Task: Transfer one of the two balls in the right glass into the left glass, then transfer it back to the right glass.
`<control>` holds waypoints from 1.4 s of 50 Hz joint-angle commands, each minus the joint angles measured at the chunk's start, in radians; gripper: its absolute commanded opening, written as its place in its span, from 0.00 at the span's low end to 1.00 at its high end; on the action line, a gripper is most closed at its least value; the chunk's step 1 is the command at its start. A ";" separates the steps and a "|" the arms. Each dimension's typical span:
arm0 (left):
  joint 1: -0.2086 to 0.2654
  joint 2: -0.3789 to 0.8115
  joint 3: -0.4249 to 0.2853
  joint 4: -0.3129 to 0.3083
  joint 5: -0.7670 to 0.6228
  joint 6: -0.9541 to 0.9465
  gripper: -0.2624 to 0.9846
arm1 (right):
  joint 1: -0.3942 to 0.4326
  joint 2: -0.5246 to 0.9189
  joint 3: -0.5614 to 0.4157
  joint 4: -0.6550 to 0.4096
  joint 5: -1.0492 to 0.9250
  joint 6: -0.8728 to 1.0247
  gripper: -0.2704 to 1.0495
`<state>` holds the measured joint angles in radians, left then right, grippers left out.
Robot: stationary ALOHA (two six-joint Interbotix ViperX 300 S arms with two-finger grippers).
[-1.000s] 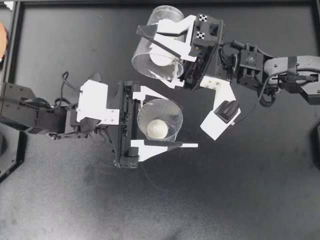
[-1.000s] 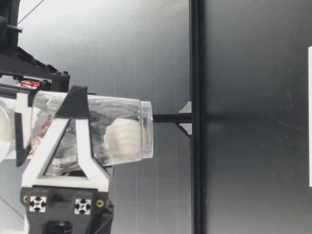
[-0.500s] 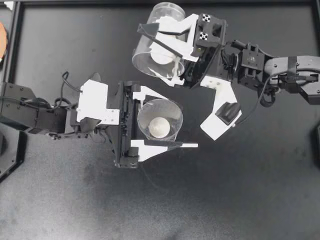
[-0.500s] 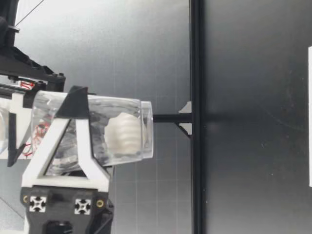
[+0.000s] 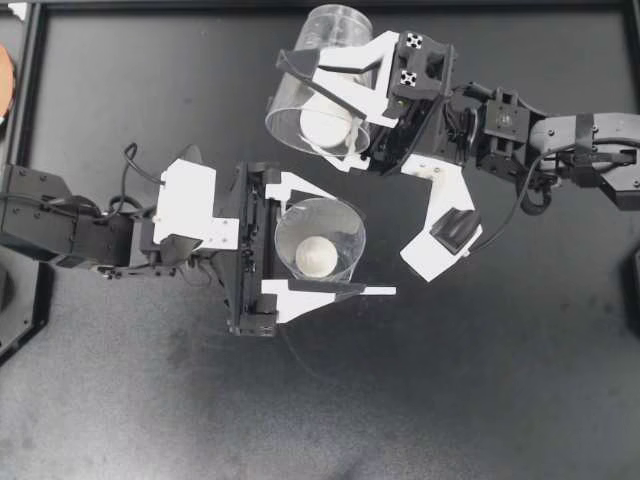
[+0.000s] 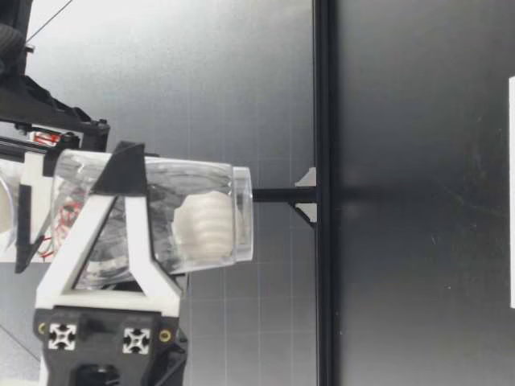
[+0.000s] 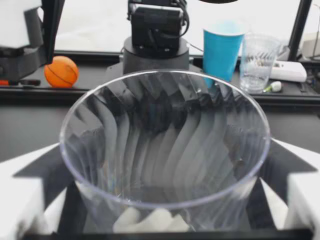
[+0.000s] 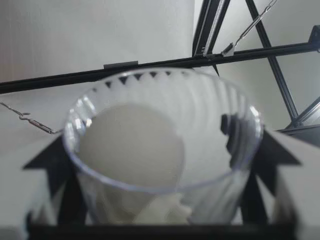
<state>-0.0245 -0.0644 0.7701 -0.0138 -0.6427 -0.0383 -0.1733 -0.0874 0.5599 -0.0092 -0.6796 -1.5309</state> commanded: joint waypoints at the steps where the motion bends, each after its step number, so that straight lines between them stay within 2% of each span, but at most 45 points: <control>1: -0.002 -0.015 -0.014 -0.002 -0.005 0.000 0.82 | 0.002 -0.011 -0.012 0.003 -0.011 0.006 0.76; 12: -0.002 -0.015 -0.014 -0.003 -0.005 0.000 0.82 | 0.006 -0.011 -0.011 0.028 -0.009 0.055 0.76; 20: -0.002 -0.018 -0.009 -0.003 -0.005 0.000 0.82 | 0.040 -0.023 -0.003 0.147 0.003 0.210 0.75; 30: -0.002 -0.046 0.021 0.000 -0.005 0.011 0.82 | 0.046 -0.081 0.049 0.195 0.015 0.405 0.75; 37: -0.002 -0.104 0.094 0.003 -0.005 0.015 0.82 | 0.044 -0.164 0.124 0.245 0.020 0.451 0.75; 47: -0.002 -0.273 0.241 0.005 0.003 0.091 0.82 | 0.058 -0.296 0.242 0.416 0.121 0.555 0.75; 52: 0.005 -0.371 0.262 -0.003 0.106 0.179 0.82 | 0.084 -0.314 0.282 0.428 0.152 0.703 0.75; 60: 0.060 -0.518 0.212 -0.012 0.373 0.344 0.82 | 0.126 -0.319 0.302 0.399 0.149 0.963 0.75; 70: 0.115 -0.623 0.172 -0.011 0.459 0.488 0.82 | 0.160 -0.270 0.291 0.334 0.141 1.152 0.75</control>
<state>0.0706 -0.6550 0.9771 -0.0230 -0.1979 0.4188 -0.0276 -0.3666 0.8759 0.3344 -0.5262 -0.4126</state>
